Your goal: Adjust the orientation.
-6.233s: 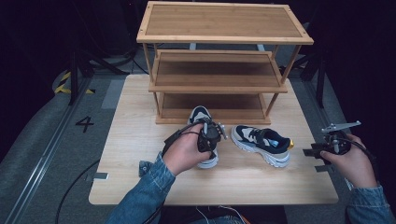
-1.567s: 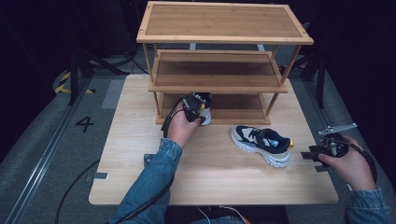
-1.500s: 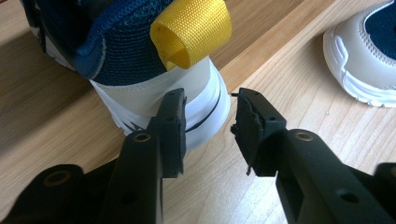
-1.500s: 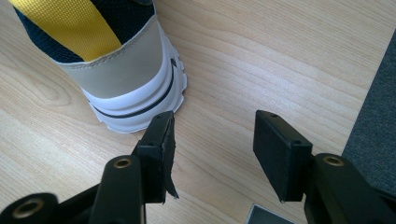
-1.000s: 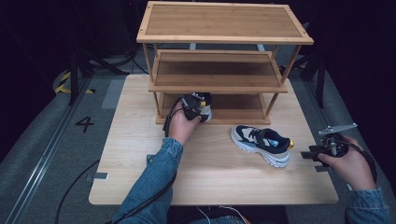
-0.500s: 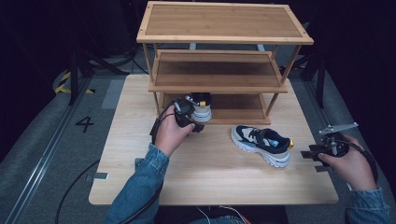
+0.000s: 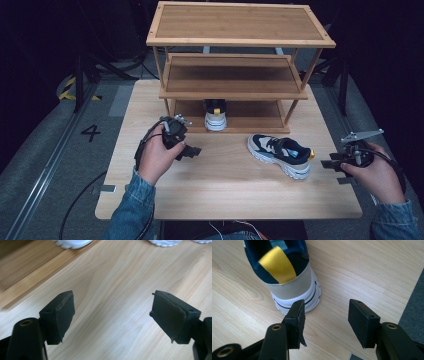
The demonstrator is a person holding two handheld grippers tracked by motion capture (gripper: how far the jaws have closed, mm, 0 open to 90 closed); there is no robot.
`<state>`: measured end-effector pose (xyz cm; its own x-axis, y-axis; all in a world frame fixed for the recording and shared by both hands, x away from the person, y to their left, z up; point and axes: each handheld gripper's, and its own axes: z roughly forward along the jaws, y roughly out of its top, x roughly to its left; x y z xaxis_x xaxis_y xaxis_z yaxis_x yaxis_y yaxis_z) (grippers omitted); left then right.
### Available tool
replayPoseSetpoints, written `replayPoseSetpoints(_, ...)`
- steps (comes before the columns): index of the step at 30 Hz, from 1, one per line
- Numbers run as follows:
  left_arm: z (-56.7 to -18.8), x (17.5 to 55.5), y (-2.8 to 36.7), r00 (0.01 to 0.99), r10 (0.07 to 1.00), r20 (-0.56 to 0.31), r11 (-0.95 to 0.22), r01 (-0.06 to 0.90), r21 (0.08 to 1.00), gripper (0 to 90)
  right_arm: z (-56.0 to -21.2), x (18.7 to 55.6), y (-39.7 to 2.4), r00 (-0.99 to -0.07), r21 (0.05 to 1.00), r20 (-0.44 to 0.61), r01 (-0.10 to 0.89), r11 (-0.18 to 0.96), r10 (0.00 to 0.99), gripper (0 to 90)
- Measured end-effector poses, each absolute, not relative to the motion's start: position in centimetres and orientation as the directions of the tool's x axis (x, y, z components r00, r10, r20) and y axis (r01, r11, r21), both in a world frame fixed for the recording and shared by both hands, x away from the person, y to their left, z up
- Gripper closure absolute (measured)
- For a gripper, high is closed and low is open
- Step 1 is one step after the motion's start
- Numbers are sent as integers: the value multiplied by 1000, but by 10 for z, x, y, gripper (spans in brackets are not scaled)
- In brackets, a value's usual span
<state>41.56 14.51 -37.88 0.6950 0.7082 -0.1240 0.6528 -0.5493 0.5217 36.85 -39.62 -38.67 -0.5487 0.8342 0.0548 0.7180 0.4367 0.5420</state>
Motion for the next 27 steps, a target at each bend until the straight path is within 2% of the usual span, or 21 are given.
replayPoseSetpoints(1, -383, 414, 156, 686, 723, -88, -568, 662, 489, 192, -384, 368, -393, -556, 541, 50, 713, 446, 829, 487)
replayPoseSetpoints(6, -392, 412, 175, 643, 763, -66, -557, 706, 437, 192, -379, 367, -387, -577, 545, 49, 699, 462, 815, 485)
replayPoseSetpoints(19, -391, 407, 186, 639, 767, -55, -561, 710, 425, 215, -367, 361, -365, -652, 559, 37, 642, 526, 757, 476)
replayPoseSetpoints(20, -392, 407, 186, 648, 760, -52, -574, 706, 415, 215, -365, 362, -362, -661, 579, 19, 619, 531, 750, 543)
replayPoseSetpoints(21, -392, 407, 186, 648, 760, -52, -574, 706, 415, 215, -365, 362, -362, -661, 579, 19, 619, 531, 750, 543)
replayPoseSetpoints(22, -393, 406, 185, 646, 761, -63, -568, 709, 419, 215, -362, 362, -361, -654, 595, 24, 617, 515, 756, 588)
replayPoseSetpoints(27, -394, 402, 189, 639, 766, -70, -560, 717, 414, 215, -361, 365, -358, -668, 581, 8, 609, 540, 744, 635)
